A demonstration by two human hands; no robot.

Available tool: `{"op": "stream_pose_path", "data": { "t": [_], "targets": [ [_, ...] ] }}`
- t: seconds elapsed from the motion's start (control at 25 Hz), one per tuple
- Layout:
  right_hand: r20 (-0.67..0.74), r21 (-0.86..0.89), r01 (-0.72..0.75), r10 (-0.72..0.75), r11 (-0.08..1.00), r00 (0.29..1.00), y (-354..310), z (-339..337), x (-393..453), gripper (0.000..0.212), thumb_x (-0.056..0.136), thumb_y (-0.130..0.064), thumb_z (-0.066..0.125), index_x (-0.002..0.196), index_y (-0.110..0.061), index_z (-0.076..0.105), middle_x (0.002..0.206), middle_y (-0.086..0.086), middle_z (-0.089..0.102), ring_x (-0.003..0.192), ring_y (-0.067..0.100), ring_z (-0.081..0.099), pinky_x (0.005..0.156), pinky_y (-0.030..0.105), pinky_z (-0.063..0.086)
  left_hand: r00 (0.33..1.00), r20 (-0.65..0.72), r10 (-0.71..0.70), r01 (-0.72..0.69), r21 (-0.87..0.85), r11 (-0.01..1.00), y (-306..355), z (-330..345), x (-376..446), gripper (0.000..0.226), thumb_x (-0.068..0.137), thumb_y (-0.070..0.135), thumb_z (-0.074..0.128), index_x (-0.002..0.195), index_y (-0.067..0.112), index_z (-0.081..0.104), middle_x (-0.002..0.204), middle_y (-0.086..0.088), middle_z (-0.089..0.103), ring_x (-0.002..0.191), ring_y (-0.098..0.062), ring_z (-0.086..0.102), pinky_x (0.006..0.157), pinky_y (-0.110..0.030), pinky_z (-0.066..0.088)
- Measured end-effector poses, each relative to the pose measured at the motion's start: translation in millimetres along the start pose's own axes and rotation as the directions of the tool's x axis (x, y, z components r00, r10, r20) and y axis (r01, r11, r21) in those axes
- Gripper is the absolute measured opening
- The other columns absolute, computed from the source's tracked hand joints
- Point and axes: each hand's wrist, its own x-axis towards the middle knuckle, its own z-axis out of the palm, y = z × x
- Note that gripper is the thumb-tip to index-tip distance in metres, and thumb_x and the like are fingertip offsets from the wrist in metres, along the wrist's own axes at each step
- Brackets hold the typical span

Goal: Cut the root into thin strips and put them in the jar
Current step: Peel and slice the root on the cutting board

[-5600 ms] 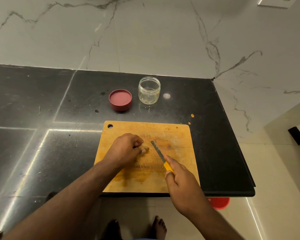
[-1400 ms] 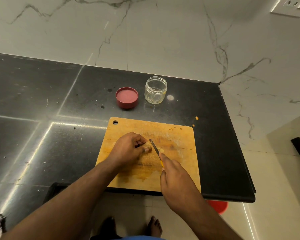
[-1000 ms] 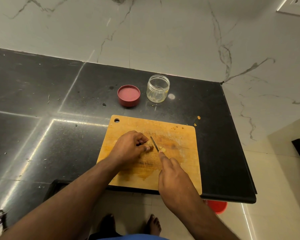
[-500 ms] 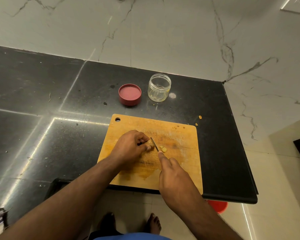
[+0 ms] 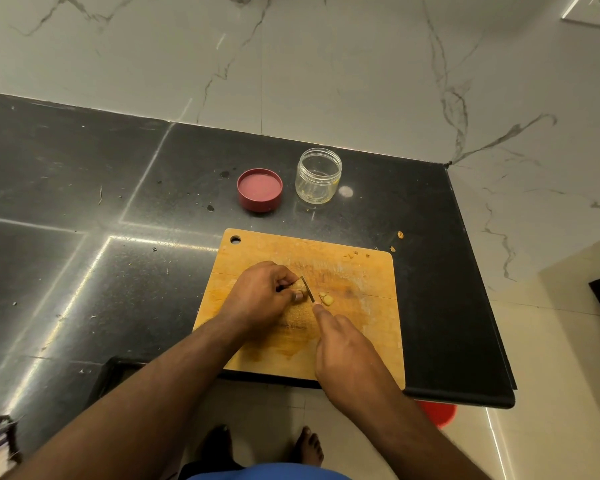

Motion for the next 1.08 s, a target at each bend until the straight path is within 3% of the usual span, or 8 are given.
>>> {"op": "stream_pose_path", "data": {
  "t": [0.24, 0.32, 0.44, 0.48, 0.56, 0.64, 0.92, 1.08],
  "targets": [
    [-0.030, 0.033, 0.001, 0.000, 0.999, 1.000, 15.2, -0.4, -30.0, 0.052, 0.103, -0.020, 0.031, 0.154, -0.029, 0.023, 0.135, -0.003, 0.047, 0.109, 0.010, 0.053, 0.091, 0.021, 0.047, 0.999, 0.022, -0.024, 0.024, 0.006, 1.000, -1.4, -2.9, 2.5, 0.028, 0.087, 0.031, 0.077, 0.114, 0.023, 0.073, 0.098, 0.013, 0.061, 0.089, -0.006, 0.056, 0.072, -0.019, 0.044],
    [-0.057, 0.137, -0.020, 0.028, 0.990, 0.998, 18.1, -11.0, -32.2, 0.049, 0.104, -0.021, 0.035, 0.152, -0.029, 0.030, 0.137, -0.009, 0.047, 0.112, 0.002, 0.051, 0.093, 0.017, 0.043, 0.999, 0.040, -0.025, 0.024, 0.021, 0.999, -1.8, -3.7, 3.4, 0.029, 0.087, 0.032, 0.076, 0.115, 0.023, 0.072, 0.098, 0.013, 0.060, 0.089, -0.006, 0.056, 0.070, -0.018, 0.042],
    [-0.059, 0.388, -0.096, 0.129, 0.917, 0.990, 25.2, -25.4, -31.9, 0.045, 0.103, -0.021, 0.043, 0.145, -0.036, 0.041, 0.119, -0.015, 0.059, 0.074, -0.006, 0.058, 0.065, 0.017, 0.048, 0.998, 0.044, -0.034, 0.033, 0.017, 0.999, -1.2, -3.8, 3.5, 0.031, 0.088, 0.031, 0.076, 0.117, 0.023, 0.072, 0.101, 0.011, 0.061, 0.090, -0.006, 0.055, 0.072, -0.020, 0.043],
    [-0.067, 0.408, -0.098, 0.137, 0.908, 0.988, 26.2, -28.0, -31.3, 0.045, 0.102, -0.022, 0.044, 0.144, -0.037, 0.043, 0.116, -0.012, 0.062, 0.072, -0.005, 0.057, 0.062, 0.018, 0.047, 0.998, 0.044, -0.037, 0.036, 0.013, 0.999, -1.2, -3.7, 3.2, 0.032, 0.088, 0.031, 0.076, 0.118, 0.023, 0.071, 0.102, 0.011, 0.061, 0.090, -0.006, 0.055, 0.073, -0.021, 0.043],
    [-0.101, 0.337, -0.052, 0.091, 0.940, 0.991, 25.9, -28.5, -30.0, 0.046, 0.103, -0.024, 0.042, 0.147, -0.036, 0.039, 0.131, -0.010, 0.057, 0.096, -0.006, 0.057, 0.081, 0.023, 0.051, 0.998, 0.040, -0.038, 0.038, 0.007, 0.999, -1.4, -3.3, 2.6, 0.032, 0.087, 0.031, 0.077, 0.118, 0.022, 0.071, 0.102, 0.011, 0.061, 0.090, -0.006, 0.055, 0.071, -0.019, 0.042],
    [-0.104, 0.230, 0.006, 0.019, 0.973, 0.994, 20.4, -26.3, -25.9, 0.048, 0.104, -0.025, 0.039, 0.151, -0.033, 0.032, 0.141, -0.013, 0.046, 0.118, -0.003, 0.045, 0.100, 0.023, 0.043, 0.998, 0.033, -0.044, 0.044, -0.004, 0.999, -1.7, -2.4, 3.0, 0.033, 0.087, 0.030, 0.077, 0.119, 0.022, 0.071, 0.101, 0.012, 0.061, 0.088, -0.005, 0.055, 0.069, -0.016, 0.041],
    [-0.037, 0.023, 0.052, -0.051, 0.998, 0.998, 2.4, -10.9, -8.5, 0.054, 0.104, -0.025, 0.033, 0.155, -0.032, 0.016, 0.125, -0.007, 0.044, 0.095, 0.010, 0.051, 0.083, 0.029, 0.049, 1.000, -0.002, -0.029, 0.029, 0.001, 1.000, -0.8, -0.2, 1.8, 0.032, 0.086, 0.029, 0.078, 0.116, 0.020, 0.073, 0.098, 0.010, 0.061, 0.088, -0.007, 0.055, 0.070, -0.021, 0.043],
    [-0.011, -0.004, 0.049, -0.049, 0.999, 0.999, 2.9, -6.9, -6.6, 0.054, 0.104, -0.023, 0.031, 0.155, -0.030, 0.015, 0.124, -0.005, 0.043, 0.093, 0.011, 0.051, 0.081, 0.030, 0.048, 1.000, 0.002, -0.010, 0.010, 0.005, 1.000, -1.8, -0.5, 1.8, 0.030, 0.086, 0.030, 0.078, 0.114, 0.020, 0.073, 0.098, 0.010, 0.061, 0.088, -0.007, 0.055, 0.073, -0.024, 0.046]
  ]
}}
